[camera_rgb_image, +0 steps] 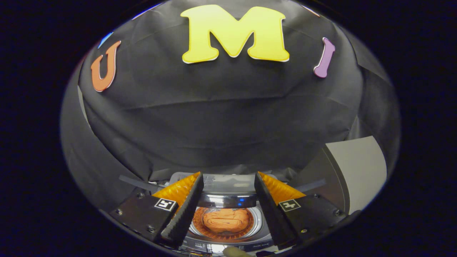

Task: Put the clothes into the washing machine and then close the washing machine lid.

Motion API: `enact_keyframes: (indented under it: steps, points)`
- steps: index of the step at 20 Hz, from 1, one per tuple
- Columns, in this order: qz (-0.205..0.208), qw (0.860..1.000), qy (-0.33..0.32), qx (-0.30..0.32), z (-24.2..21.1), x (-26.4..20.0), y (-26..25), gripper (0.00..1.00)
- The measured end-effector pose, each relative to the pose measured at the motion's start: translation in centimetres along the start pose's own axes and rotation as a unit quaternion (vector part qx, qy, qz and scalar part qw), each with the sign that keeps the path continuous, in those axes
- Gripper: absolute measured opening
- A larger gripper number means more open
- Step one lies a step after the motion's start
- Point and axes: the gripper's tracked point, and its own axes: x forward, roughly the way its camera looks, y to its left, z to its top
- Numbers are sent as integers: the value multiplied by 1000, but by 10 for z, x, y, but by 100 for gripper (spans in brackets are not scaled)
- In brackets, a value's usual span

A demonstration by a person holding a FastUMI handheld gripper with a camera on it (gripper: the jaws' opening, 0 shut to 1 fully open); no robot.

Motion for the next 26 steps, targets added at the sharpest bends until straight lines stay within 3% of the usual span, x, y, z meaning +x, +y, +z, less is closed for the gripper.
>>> enact_keyframes:
  steps: [15, 26]
  points:
    - [4, 1000, 9, -7, -35, -20, -1, 90]
    - [14, 998, 64, -4, -92, -34, -4, 90]
